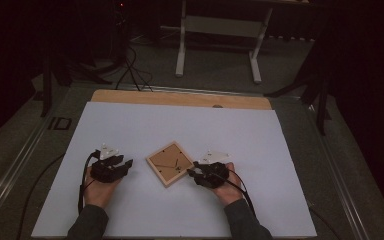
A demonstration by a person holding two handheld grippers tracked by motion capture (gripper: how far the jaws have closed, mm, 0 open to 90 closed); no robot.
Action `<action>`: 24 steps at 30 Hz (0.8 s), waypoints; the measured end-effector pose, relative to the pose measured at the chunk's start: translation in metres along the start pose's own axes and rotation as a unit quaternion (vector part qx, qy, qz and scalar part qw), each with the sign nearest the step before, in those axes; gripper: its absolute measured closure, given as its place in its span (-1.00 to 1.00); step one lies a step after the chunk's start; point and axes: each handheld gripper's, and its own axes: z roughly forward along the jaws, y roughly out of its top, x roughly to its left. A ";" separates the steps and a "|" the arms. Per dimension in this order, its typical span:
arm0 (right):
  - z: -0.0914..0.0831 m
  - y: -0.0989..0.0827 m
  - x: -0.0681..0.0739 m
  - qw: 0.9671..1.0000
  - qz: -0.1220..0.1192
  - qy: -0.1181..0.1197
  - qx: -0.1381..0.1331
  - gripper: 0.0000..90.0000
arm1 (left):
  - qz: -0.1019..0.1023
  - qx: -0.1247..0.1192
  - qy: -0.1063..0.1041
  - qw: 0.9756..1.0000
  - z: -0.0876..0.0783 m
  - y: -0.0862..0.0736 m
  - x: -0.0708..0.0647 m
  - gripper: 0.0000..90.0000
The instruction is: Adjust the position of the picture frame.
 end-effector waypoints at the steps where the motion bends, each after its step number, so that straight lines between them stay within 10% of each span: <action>1: 0.000 -0.001 0.001 1.000 0.000 0.003 0.001 0.37 | 0.002 -0.002 0.000 1.000 0.000 0.002 -0.001 0.28; 24: 0.011 -0.012 0.016 1.000 -0.013 0.008 0.027 0.99 | 0.016 0.005 -0.034 0.999 0.031 0.013 -0.010 0.99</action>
